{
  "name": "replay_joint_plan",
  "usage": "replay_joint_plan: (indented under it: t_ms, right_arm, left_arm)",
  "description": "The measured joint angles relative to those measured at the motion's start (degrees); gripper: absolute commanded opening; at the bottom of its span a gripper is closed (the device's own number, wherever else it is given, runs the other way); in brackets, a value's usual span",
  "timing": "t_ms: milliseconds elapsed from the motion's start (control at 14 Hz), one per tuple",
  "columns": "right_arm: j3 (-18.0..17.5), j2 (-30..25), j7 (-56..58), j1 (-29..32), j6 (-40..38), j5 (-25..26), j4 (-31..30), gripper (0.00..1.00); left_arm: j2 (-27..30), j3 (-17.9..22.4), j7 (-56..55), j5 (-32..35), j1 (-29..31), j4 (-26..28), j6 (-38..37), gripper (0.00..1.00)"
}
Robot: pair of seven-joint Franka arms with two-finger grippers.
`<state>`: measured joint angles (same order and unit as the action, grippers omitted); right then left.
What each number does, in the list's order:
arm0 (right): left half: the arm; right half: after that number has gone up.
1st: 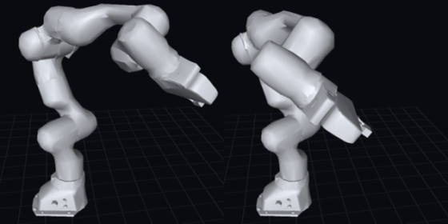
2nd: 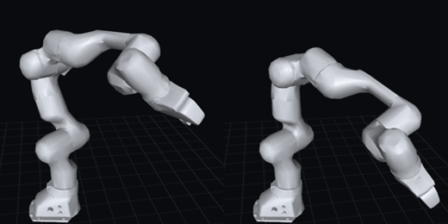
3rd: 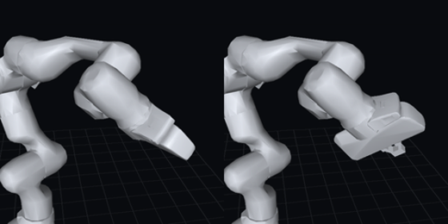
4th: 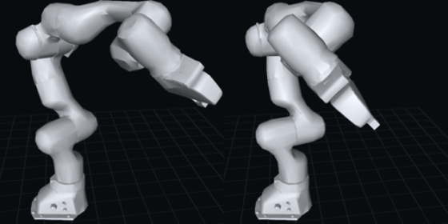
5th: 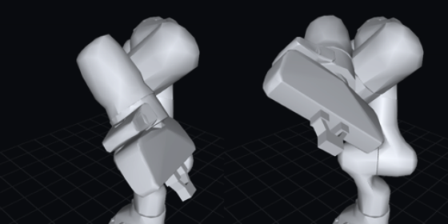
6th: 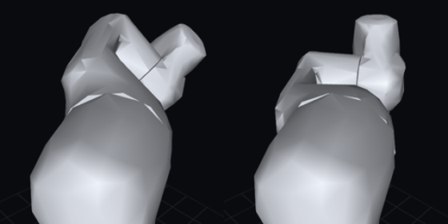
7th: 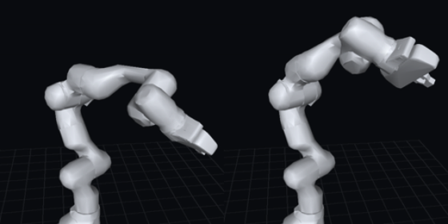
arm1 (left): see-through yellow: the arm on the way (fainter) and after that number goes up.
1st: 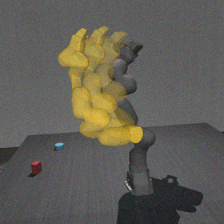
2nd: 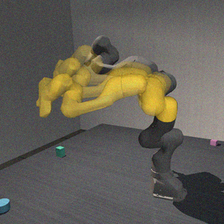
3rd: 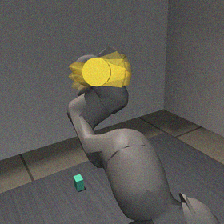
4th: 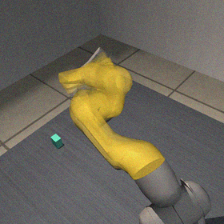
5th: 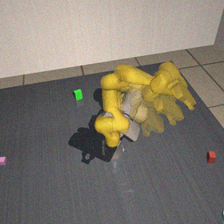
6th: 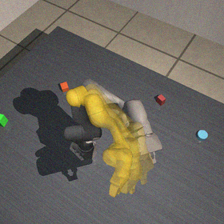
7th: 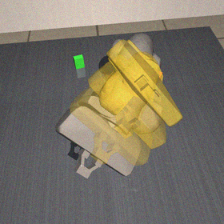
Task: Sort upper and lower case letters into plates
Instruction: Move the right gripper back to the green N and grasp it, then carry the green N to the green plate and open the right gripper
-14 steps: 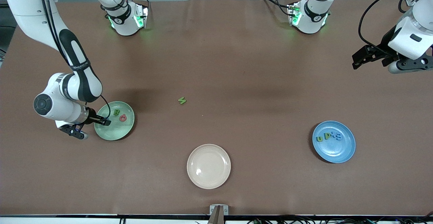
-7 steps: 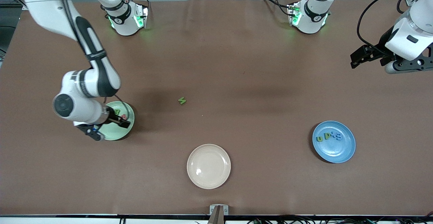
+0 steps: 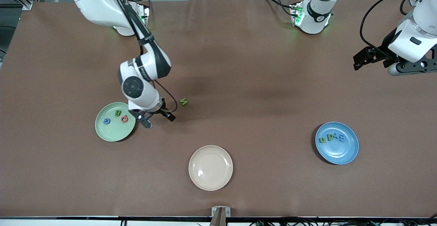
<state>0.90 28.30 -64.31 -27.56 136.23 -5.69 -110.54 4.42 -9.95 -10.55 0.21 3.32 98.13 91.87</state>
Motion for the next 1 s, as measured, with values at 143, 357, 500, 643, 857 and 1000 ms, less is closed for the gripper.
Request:
replay_joint_plan:
  t_ms: [143, 357, 500, 643, 857, 1000]
  right_arm:
    - [0.04, 0.95, -2.51, -1.6, 1.33, 0.0, -0.12, 0.92]
    - [0.07, 2.88, -6.26, -3.6, 4.09, 0.0, -0.42, 0.9]
    - [0.08, 3.68, -8.82, -4.72, 4.57, 0.0, -0.48, 0.89]
    - [0.1, 3.79, -10.89, -5.58, 4.58, 0.0, -1.18, 0.87]
    - [0.11, 3.79, -13.14, -6.86, 4.83, 0.0, -2.57, 0.85]
    - [0.11, 3.79, -14.21, -7.66, 5.64, 0.0, -3.2, 0.83]
  left_arm:
    - [-0.16, -0.08, 0.0, 0.0, -0.03, -0.03, 0.14, 1.0]
    - [-0.16, -0.12, 0.0, 0.0, -0.04, -0.68, 0.19, 1.0]
    - [-0.15, -0.26, 0.0, 0.0, -0.06, -1.15, 0.19, 1.0]
    - [-0.17, -0.31, 0.0, 0.0, -0.05, -1.22, 0.19, 1.0]
    - [-0.2, -0.42, 0.0, -0.02, -0.07, -1.32, 0.22, 1.0]
    - [-0.2, -0.52, 0.0, -0.06, -0.09, -1.72, 0.26, 1.0]
